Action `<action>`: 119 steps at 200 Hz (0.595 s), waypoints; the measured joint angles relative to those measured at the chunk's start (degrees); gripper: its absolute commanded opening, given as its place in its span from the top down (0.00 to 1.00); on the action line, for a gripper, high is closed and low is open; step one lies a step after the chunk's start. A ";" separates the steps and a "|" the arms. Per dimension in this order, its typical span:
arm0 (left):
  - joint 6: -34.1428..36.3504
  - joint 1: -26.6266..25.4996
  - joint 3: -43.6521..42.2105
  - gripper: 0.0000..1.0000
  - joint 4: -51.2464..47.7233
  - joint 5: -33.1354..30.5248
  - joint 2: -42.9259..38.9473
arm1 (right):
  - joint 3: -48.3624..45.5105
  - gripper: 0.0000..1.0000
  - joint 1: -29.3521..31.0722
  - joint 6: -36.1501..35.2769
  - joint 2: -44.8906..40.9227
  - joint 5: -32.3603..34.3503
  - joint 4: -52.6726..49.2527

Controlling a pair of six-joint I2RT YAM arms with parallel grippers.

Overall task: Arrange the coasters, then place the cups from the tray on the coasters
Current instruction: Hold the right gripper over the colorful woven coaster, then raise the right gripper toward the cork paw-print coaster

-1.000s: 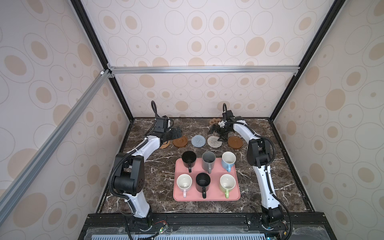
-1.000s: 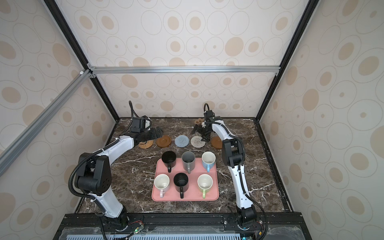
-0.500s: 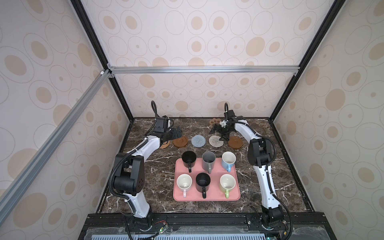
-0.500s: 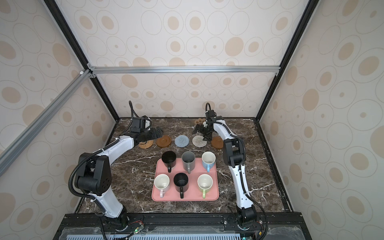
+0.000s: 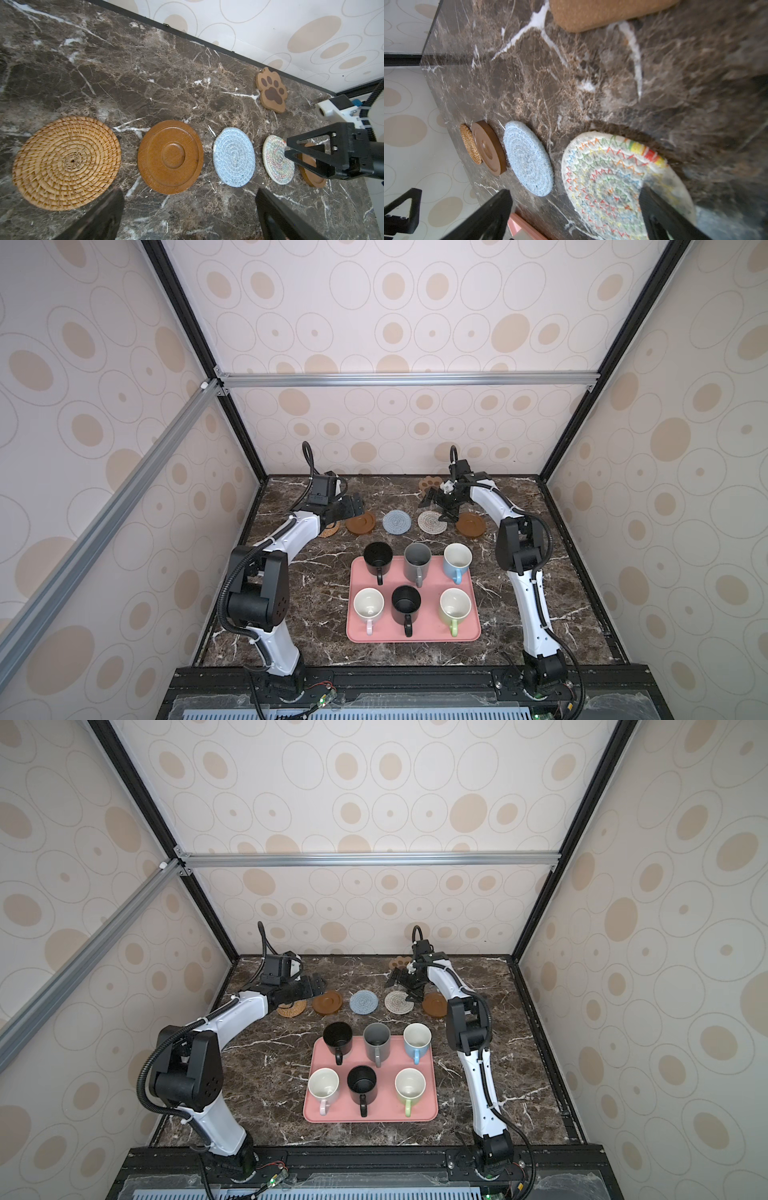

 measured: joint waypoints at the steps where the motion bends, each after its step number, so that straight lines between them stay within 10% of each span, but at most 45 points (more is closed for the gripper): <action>1: 0.00 0.00 0.00 0.00 0.00 0.00 0.00 | 0.00 0.00 0.00 0.02 0.00 -0.04 0.02; 119: -0.09 0.00 -0.20 0.00 0.85 0.02 0.00 | -1.60 0.00 -1.29 13.53 -1.68 -8.44 23.12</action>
